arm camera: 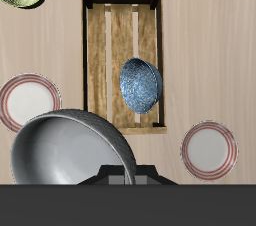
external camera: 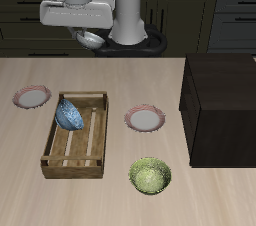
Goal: Place the white bowl on the off-center plate and place the green bowl on top of the wooden shelf
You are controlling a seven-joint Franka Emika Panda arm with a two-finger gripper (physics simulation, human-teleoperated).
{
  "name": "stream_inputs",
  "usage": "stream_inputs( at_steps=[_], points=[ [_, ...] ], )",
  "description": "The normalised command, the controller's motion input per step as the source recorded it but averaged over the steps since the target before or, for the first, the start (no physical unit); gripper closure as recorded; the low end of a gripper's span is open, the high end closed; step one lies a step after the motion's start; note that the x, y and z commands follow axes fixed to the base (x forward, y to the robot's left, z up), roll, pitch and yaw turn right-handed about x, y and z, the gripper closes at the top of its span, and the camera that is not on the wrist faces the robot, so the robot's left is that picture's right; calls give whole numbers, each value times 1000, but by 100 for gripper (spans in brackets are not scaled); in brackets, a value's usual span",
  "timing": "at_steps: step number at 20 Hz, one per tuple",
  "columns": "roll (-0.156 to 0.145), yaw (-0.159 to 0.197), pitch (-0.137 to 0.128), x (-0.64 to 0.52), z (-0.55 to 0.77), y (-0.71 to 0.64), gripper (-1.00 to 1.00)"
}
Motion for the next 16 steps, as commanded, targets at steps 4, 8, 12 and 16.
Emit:
stream_inputs(
  at_steps=[4, 8, 12, 16],
  points=[
    [-47, -24, -8, -42, 17, -405, 100],
    [-24, -17, -5, -97, 9, -310, 100],
    [-37, -1, -4, -137, -3, -497, 100],
    [-27, 7, -5, -158, 1, -335, 100]
  ],
)
